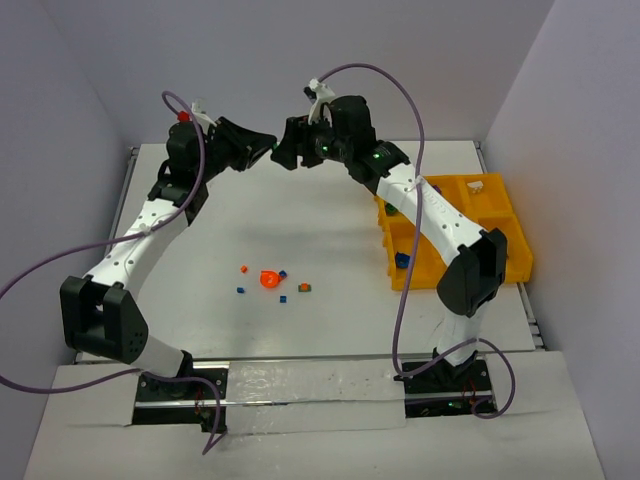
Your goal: Sort the legos into containers by color
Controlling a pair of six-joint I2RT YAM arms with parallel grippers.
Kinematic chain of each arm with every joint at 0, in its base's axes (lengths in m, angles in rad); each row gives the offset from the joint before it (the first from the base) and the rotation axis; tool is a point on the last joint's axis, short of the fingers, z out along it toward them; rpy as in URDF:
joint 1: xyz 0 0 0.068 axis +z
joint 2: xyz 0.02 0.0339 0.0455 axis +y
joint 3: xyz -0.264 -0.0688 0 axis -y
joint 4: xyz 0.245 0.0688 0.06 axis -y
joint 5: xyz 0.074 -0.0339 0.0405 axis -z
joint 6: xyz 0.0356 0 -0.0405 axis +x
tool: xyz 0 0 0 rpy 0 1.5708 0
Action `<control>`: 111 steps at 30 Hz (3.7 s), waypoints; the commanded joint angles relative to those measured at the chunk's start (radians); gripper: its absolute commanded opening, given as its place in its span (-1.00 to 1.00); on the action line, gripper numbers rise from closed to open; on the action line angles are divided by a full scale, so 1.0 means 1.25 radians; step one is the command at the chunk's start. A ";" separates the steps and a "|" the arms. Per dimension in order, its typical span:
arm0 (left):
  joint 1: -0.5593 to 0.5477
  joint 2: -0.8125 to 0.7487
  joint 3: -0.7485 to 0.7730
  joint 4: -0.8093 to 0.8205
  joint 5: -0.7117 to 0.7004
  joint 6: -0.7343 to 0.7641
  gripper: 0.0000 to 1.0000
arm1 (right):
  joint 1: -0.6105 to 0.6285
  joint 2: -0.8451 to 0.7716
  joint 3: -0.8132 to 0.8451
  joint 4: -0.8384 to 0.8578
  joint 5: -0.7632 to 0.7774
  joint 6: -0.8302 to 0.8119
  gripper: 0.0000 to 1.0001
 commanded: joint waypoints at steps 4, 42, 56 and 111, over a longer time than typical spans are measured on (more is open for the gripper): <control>-0.022 0.002 0.049 0.032 -0.001 -0.017 -1.00 | 0.004 0.014 0.060 0.041 0.037 -0.002 0.37; 0.011 -0.005 0.090 -0.056 -0.029 0.235 0.99 | -0.122 -0.169 -0.235 -0.002 0.010 -0.138 -1.00; 0.028 -0.026 0.081 -0.217 -0.060 0.621 0.98 | -0.394 -0.146 -0.343 -0.186 0.035 -0.364 -1.00; 0.082 0.388 0.058 -0.788 0.479 1.495 0.19 | -0.357 -0.132 -0.237 -0.349 -0.227 -0.494 0.87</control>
